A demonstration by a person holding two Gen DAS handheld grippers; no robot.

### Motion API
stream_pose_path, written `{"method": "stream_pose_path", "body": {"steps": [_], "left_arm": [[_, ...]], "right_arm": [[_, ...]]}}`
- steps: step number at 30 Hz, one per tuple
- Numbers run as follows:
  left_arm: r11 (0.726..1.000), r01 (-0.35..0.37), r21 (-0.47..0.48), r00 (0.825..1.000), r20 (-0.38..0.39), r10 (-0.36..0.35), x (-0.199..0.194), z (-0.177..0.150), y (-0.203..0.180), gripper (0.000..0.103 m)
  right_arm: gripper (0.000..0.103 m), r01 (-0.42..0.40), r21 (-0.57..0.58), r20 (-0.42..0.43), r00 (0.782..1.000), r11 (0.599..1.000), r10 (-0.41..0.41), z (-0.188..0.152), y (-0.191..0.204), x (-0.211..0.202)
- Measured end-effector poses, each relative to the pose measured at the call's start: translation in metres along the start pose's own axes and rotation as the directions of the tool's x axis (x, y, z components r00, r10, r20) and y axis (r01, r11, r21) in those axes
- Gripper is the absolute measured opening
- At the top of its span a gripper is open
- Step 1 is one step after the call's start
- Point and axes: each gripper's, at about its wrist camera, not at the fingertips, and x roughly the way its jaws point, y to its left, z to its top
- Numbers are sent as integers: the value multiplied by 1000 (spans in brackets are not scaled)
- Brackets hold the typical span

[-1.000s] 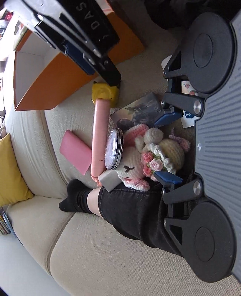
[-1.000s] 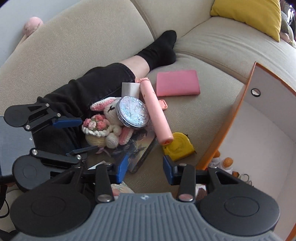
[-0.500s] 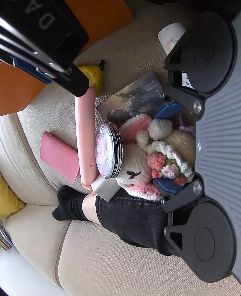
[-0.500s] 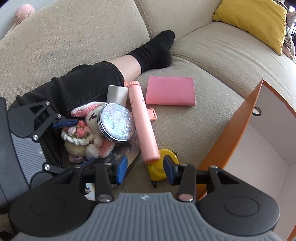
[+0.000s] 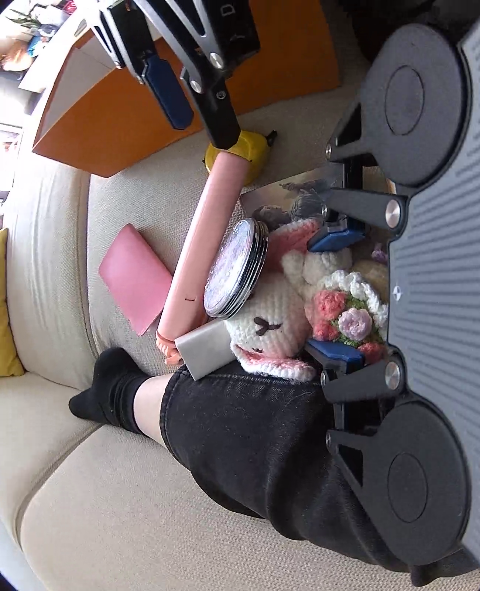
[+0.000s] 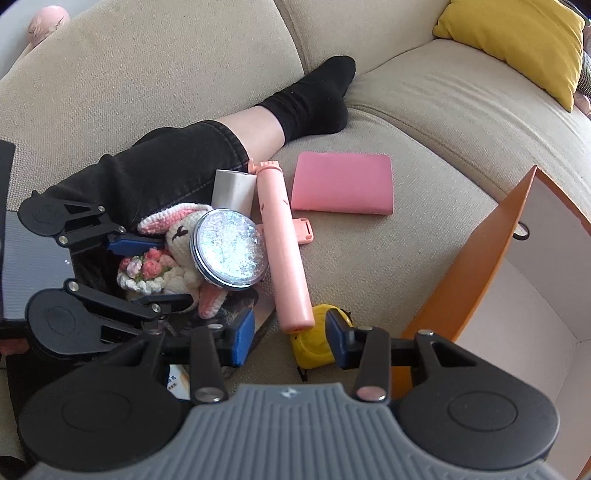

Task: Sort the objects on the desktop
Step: 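Grasp the crocheted white bunny with the left tool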

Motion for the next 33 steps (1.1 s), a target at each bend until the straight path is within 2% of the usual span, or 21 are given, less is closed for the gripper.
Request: {"method": "stream_pose_path", "body": {"steps": [6, 12, 16, 19, 23, 27, 28, 29, 30, 32, 33], "left_arm": [[989, 89, -122, 994, 68, -81, -23, -6, 12, 50], [953, 209, -220, 970, 172, -173, -44, -10, 22, 47], [954, 190, -231, 976, 152, -157, -44, -19, 26, 47], [956, 192, -222, 975, 153, -161, -49, -25, 26, 47], [965, 167, -201, 978, 161, -136, -63, -29, 27, 47], [965, 171, -198, 976, 165, -139, -76, -33, 33, 45], [967, 166, -194, 977, 166, -135, -79, -33, 33, 37], [970, 157, -186, 978, 165, -127, -82, -34, 33, 37], [975, 134, -179, 983, 151, -108, -83, -33, 32, 25], [979, 106, -174, 987, 138, -82, -81, -35, 33, 26], [973, 120, -196, 986, 139, -94, -81, -36, 37, 27]], "right_arm": [[43, -4, -5, 2, 1000, 1000, 4, -2, 2, -1], [42, -19, -21, -3, 1000, 1000, 19, -5, 11, -1], [38, -67, -46, -28, 997, 997, 66, -8, 24, 5], [29, -103, -63, -69, 993, 993, 99, -13, 38, 17], [29, -178, -61, -120, 978, 982, 170, -21, 52, 34], [29, -237, -32, -127, 965, 971, 231, -27, 60, 42], [29, -251, -26, -125, 961, 968, 246, -27, 62, 44], [27, -269, -20, -112, 958, 963, 266, -27, 63, 44], [26, -288, -17, -88, 954, 957, 286, -26, 65, 41], [19, -311, -32, -57, 949, 950, 309, -23, 70, 36], [17, -309, -45, -53, 950, 950, 307, -23, 73, 35]]}}
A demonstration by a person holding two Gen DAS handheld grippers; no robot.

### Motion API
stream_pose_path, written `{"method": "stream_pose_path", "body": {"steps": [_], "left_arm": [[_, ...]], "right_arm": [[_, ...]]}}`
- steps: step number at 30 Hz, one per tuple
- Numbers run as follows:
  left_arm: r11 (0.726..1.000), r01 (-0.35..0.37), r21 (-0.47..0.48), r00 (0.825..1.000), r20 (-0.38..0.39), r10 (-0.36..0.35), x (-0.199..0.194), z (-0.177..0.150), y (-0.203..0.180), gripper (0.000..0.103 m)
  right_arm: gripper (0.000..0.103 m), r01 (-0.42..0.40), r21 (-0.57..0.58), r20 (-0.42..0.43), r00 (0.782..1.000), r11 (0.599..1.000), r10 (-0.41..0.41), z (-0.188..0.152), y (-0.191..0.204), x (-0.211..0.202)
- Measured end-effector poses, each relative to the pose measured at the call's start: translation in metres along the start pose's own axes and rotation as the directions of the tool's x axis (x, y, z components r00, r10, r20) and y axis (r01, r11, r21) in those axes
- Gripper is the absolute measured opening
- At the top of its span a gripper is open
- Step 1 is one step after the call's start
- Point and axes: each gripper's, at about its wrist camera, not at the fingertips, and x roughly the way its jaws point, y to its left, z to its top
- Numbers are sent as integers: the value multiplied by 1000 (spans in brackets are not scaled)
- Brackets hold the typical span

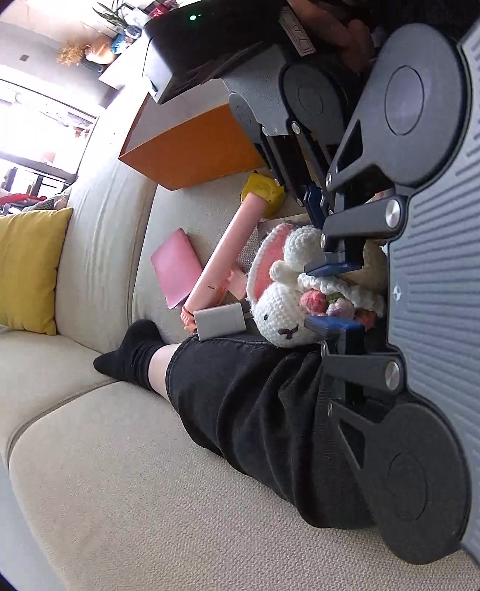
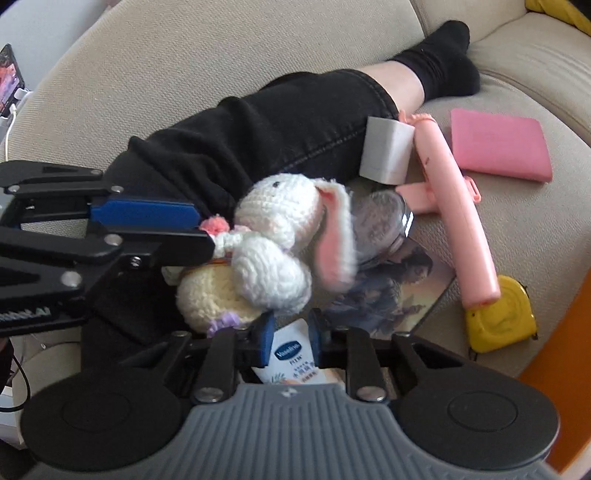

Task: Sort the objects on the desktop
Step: 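Grasp the crocheted white bunny with the left tool, then grasp the Vaseline tube with right tool while left tool holds bunny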

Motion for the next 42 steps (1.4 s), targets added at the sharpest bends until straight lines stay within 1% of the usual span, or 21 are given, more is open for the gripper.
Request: {"method": "stream_pose_path", "body": {"steps": [2, 3, 4, 6, 9, 11, 13, 18, 19, 23, 24, 26, 28, 30, 32, 33, 35, 38, 41, 42], "left_arm": [[998, 20, -57, 1000, -1, -20, 0, 3, 7, 29], [997, 19, -76, 1000, -8, -20, 1, 5, 8, 35], [996, 11, -84, 1000, -16, -12, 3, 7, 7, 46], [996, -11, -83, 1000, -27, 9, 5, 10, 4, 63], [998, 4, -69, 998, -61, -8, 10, 15, -5, 64], [997, -7, -72, 995, -101, -1, 19, 16, -10, 66], [997, -19, -80, 993, -114, 9, 26, 17, -10, 75], [994, -21, -103, 984, -178, 3, 42, 18, -7, 85], [994, -17, -104, 982, -188, -2, 43, 18, -6, 86], [995, -13, -97, 978, -208, -8, 48, 18, -6, 86], [996, -13, -84, 977, -212, -5, 49, 17, -6, 84], [999, -28, -41, 977, -211, 18, 49, 14, -9, 76], [999, -37, -8, 979, -200, 35, 47, 11, -12, 71], [999, -43, 14, 982, -182, 45, 45, 8, -13, 70], [998, -47, 33, 985, -163, 51, 41, 5, -13, 68], [998, -47, 40, 987, -151, 52, 38, 3, -14, 66], [998, -48, 33, 990, -135, 52, 32, 1, -12, 65], [999, -41, 10, 993, -107, 42, 22, -3, -10, 62], [999, -29, -13, 997, -77, 28, 12, -8, -8, 59], [1000, -26, -13, 997, -70, 25, 8, -9, -8, 58]], "right_arm": [[16, 8, -15, -3, 1000, 1000, -8, 0, 3, 2], [16, 6, -10, -7, 1000, 1000, -6, 1, 1, 3], [16, 5, -6, -9, 1000, 1000, -5, 1, 0, 4], [16, 8, -6, -9, 1000, 1000, -8, 0, 1, 4], [16, 8, -19, 1, 1000, 1000, -8, 1, 1, 1], [16, 10, -30, 6, 1000, 1000, -10, 0, 2, -1], [16, 6, -38, 14, 1000, 999, -6, -3, 0, -4], [16, -4, -56, 33, 999, 998, 5, -7, 1, -4], [15, 5, -61, 34, 999, 998, -3, -7, 2, -4], [15, -10, -39, 30, 999, 999, 12, -8, -3, -2], [15, -13, -42, 27, 1000, 999, 14, -8, -2, -1], [9, -25, -66, 23, 999, 998, 27, -11, 0, -2], [9, -17, -96, 18, 1000, 995, 19, -13, 3, -3], [12, -12, -104, 4, 1000, 994, 13, -15, 4, -4], [20, 1, -99, -14, 1000, 995, -3, -16, 2, -5], [20, 17, -95, -14, 1000, 995, -18, -17, 1, -6], [20, 37, -75, -16, 999, 996, -38, -18, -4, -8], [20, 42, -20, -13, 999, 999, -43, -18, -14, -10], [19, 70, -15, -5, 998, 997, -70, -16, -14, -9], [19, 66, -21, -4, 998, 998, -66, -16, -13, -9]]}}
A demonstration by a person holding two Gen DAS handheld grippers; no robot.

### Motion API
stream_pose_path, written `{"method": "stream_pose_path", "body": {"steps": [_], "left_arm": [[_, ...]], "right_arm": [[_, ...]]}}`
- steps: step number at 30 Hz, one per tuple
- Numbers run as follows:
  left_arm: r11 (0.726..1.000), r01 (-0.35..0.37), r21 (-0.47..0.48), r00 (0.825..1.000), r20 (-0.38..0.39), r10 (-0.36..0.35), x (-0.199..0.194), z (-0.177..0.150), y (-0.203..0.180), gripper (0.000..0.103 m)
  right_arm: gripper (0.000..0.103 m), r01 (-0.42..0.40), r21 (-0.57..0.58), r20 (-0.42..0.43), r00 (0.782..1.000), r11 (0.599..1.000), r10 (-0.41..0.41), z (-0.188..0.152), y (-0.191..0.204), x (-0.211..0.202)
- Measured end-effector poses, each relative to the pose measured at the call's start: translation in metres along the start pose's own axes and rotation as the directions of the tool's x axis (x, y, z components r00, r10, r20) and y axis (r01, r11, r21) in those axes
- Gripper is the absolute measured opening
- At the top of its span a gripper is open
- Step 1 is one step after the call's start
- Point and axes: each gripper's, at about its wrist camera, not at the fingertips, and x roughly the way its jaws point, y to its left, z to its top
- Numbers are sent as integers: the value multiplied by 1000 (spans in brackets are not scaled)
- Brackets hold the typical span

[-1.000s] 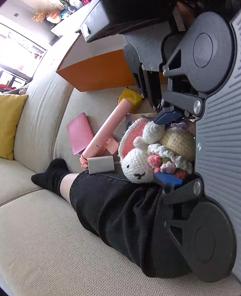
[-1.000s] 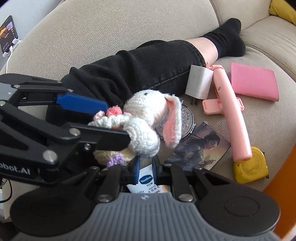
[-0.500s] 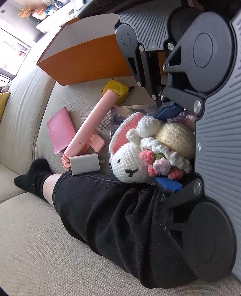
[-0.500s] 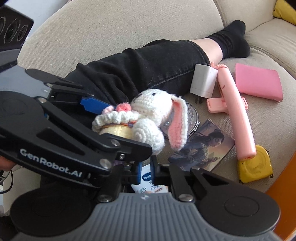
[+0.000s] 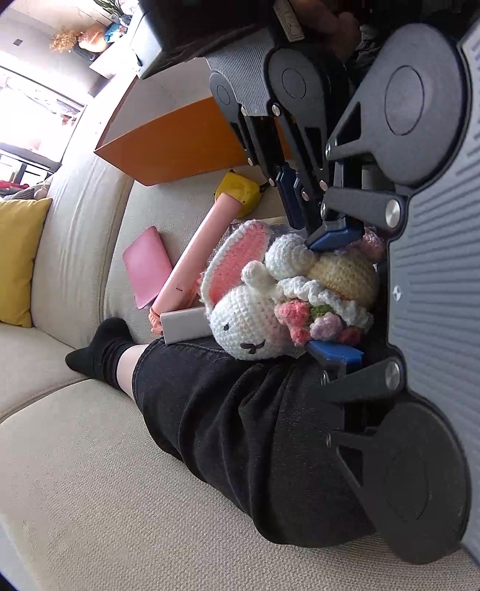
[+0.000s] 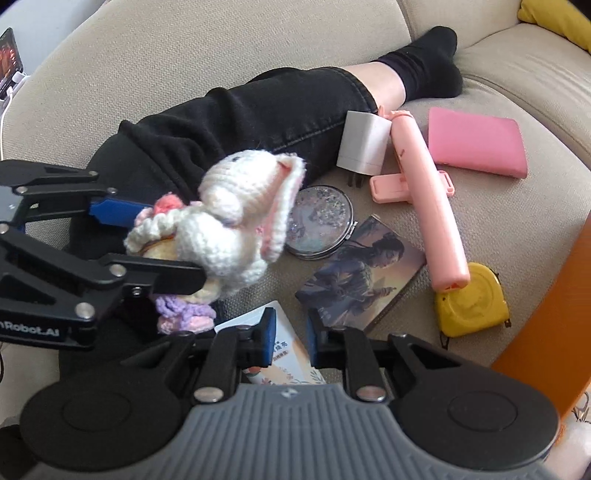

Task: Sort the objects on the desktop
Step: 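Grasp the Vaseline tube with right tool while left tool holds bunny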

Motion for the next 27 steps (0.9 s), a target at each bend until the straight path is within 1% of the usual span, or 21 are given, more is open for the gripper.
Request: {"method": "stream_pose_path", "body": {"steps": [1, 3, 4, 6, 7, 10, 14, 19, 20, 21, 22, 23, 27], "left_arm": [[1000, 0, 5, 1000, 3, 0, -3, -1, -1, 57], [1000, 5, 18, 1000, 6, -5, -10, -2, -2, 57], [1000, 11, 17, 1000, 5, -11, -12, -3, -2, 57], [1000, 24, -2, 1000, 5, -24, -17, -3, 2, 58], [999, 34, -27, 999, 5, -34, -19, -2, 5, 61], [992, 55, -116, 998, 7, -54, -20, 2, 14, 66], [978, 46, -202, 999, 5, -46, -16, 4, 20, 72], [974, 21, -227, 1000, -8, -23, -13, 5, 20, 73], [972, 15, -236, 1000, -6, -17, -12, 5, 21, 73], [972, 10, -236, 1000, -9, -13, -9, 5, 21, 74], [974, 9, -225, 1000, -6, -10, -8, 4, 20, 74], [980, -3, -200, 1000, -7, 2, -7, 4, 16, 74], [992, -40, -119, 999, -12, 39, -5, 1, 7, 67]], "right_arm": [[19, -9, -4, 1, 1000, 1000, 9, 0, 2, 0], [16, -62, -8, 38, 997, 998, 62, 1, 6, -3], [16, -88, -6, 69, 994, 996, 88, 2, 8, -6], [12, -123, -38, 137, 982, 992, 127, 3, 15, -13], [3, -128, -63, 153, 979, 990, 136, 4, 19, -16], [2, -102, -130, 192, 973, 986, 126, 3, 31, -20], [2, -139, -141, 209, 964, 980, 167, 4, 32, -25], [2, -157, -129, 198, 963, 979, 180, 2, 31, -25], [2, -175, -141, 191, 961, 974, 200, 1, 32, -24], [2, -198, -157, 187, 956, 968, 226, -1, 35, -25], [2, -192, -178, 188, 956, 965, 225, -3, 38, -26], [2, -158, -196, 188, 963, 968, 195, -5, 42, -27], [2, -159, -186, 158, 969, 970, 189, -6, 42, -23]]}}
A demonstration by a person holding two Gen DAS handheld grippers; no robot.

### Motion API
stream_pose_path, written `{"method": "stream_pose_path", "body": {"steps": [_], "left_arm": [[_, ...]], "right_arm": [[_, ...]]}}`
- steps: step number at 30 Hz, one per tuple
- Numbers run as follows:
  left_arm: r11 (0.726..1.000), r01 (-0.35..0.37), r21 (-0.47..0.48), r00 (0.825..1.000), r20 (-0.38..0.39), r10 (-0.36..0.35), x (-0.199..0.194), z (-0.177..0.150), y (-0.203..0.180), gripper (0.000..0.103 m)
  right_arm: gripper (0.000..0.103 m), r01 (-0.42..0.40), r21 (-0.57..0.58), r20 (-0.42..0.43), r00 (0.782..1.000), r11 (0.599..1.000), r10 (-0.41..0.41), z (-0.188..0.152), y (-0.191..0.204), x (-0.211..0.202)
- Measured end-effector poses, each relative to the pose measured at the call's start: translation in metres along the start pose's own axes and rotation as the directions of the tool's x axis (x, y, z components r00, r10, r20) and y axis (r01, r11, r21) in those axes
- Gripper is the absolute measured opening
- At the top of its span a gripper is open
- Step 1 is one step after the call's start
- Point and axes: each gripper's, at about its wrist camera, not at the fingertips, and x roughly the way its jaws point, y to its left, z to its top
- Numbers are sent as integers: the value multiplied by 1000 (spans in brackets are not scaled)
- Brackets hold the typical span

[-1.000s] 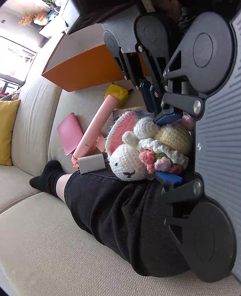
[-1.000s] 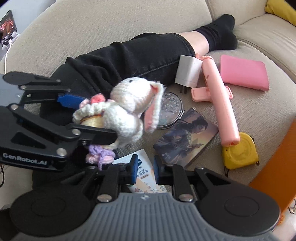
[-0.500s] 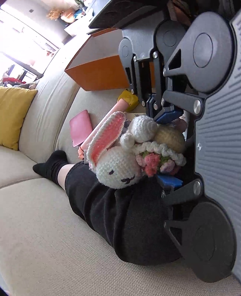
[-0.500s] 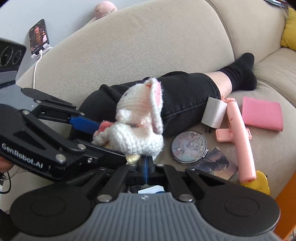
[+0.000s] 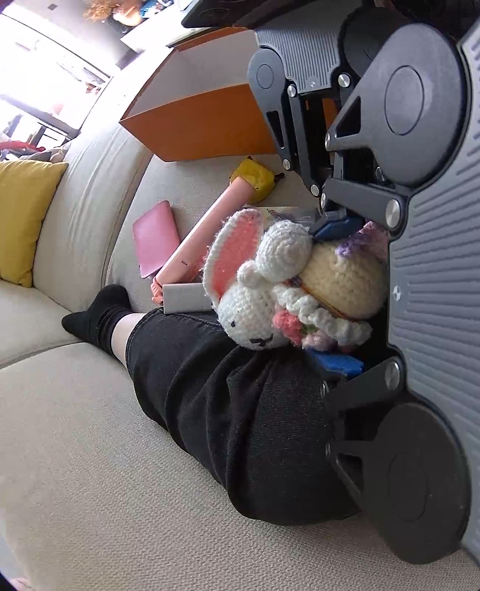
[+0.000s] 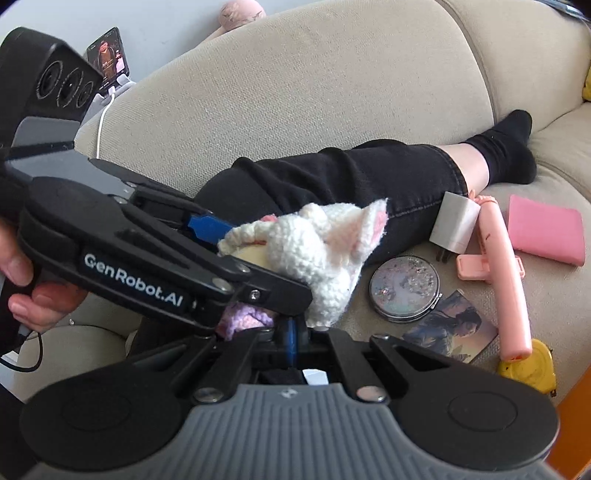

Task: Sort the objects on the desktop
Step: 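Grasp the Vaseline tube with right tool while left tool holds bunny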

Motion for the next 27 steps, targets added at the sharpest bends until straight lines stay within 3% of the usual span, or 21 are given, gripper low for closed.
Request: {"method": "stream_pose_path", "body": {"steps": [4, 10, 12, 16, 20, 24, 27], "left_arm": [[1000, -2, 24, 1000, 29, 2, -5, -4, -1, 61], [999, 25, 34, 997, 70, -27, -10, -4, -1, 58], [999, 30, 31, 996, 84, -32, -12, -4, 0, 58], [999, 29, 28, 994, 105, -31, -17, -4, 2, 58], [999, 30, 20, 992, 123, -32, -21, -2, 5, 58], [999, 38, 7, 991, 125, -38, -20, -3, 10, 58], [999, 46, 3, 991, 127, -46, -18, -5, 10, 58]], "right_arm": [[4, 19, -15, -37, 999, 1000, -20, 0, -2, -4], [5, 121, -11, -115, 986, 993, -121, -4, -22, -11], [11, 137, -12, -174, 975, 990, -137, -6, -27, -6], [39, 131, -49, -249, 959, 990, -139, -11, -21, 13], [42, 105, -107, -302, 944, 989, -133, -16, -7, 34], [44, 153, -215, -345, 912, 965, -221, -23, 2, 55], [48, 163, -272, -344, 904, 949, -254, -27, 7, 61]]}}
